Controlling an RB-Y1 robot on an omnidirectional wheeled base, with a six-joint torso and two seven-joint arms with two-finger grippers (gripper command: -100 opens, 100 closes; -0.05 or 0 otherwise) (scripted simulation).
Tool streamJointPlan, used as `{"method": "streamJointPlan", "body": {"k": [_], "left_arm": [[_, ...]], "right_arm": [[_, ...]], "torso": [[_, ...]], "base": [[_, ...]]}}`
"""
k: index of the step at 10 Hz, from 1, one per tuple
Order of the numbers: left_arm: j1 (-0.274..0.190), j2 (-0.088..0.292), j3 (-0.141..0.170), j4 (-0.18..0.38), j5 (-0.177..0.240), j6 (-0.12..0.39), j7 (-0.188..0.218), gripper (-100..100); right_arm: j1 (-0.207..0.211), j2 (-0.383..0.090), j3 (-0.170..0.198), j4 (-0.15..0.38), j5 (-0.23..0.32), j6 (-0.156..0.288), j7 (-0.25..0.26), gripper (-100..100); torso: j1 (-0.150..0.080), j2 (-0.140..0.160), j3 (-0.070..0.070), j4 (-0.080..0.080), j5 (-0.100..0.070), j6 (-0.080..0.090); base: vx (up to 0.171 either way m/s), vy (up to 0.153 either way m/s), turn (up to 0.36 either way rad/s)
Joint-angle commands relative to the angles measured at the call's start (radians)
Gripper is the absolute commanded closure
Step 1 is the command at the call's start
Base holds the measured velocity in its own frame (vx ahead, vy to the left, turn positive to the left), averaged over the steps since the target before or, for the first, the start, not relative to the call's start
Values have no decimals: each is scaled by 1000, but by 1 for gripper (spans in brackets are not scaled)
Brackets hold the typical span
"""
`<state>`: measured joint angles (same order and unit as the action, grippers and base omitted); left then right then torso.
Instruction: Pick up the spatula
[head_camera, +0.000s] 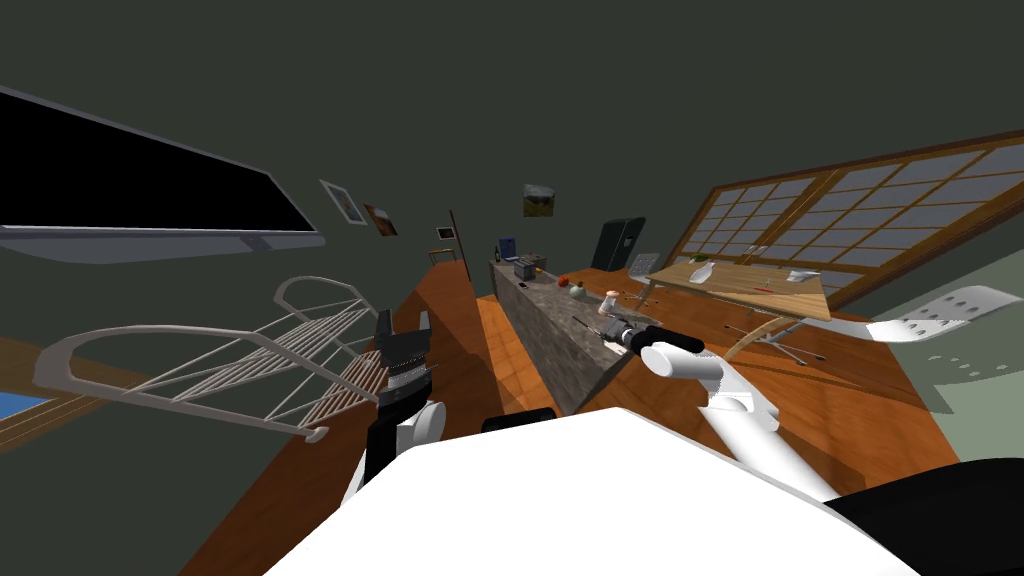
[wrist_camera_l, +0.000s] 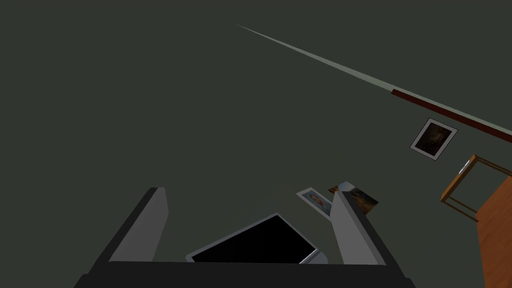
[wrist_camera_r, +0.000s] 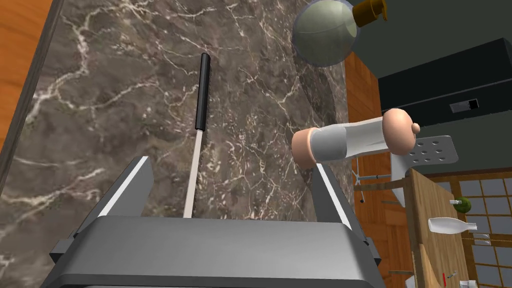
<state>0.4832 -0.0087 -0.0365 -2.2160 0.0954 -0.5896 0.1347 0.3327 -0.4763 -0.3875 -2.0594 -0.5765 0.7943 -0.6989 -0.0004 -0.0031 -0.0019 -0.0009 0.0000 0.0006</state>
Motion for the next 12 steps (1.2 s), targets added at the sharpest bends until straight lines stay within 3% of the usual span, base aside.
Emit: {"method": "streamJointPlan", "body": {"k": [1, 4, 5, 12], "left_arm": [[0, 0, 0, 0, 0, 0, 0, 0], [0, 0, 0, 0, 0, 0, 0, 0], [0, 0, 0, 0, 0, 0, 0, 0], [0, 0, 0, 0, 0, 0, 0, 0]], "right_arm": [[-15, -13, -9, 33, -29, 50, -30, -100], [-22, -24, -19, 54, -55, 142, -57, -100], [-22, -24, -19, 54, -55, 155, -57, -100], [-50, -60, -54, 132, -148, 367, -156, -100]], "torso": [[0, 0, 0, 0, 0, 0], [-2, 0, 0, 0, 0, 0], [-2, 0, 0, 0, 0, 0], [-2, 1, 0, 0, 0, 0]], "base": [[68, -3, 33], [55, -24, 20], [26, -11, -2], [54, -23, 18]]}}
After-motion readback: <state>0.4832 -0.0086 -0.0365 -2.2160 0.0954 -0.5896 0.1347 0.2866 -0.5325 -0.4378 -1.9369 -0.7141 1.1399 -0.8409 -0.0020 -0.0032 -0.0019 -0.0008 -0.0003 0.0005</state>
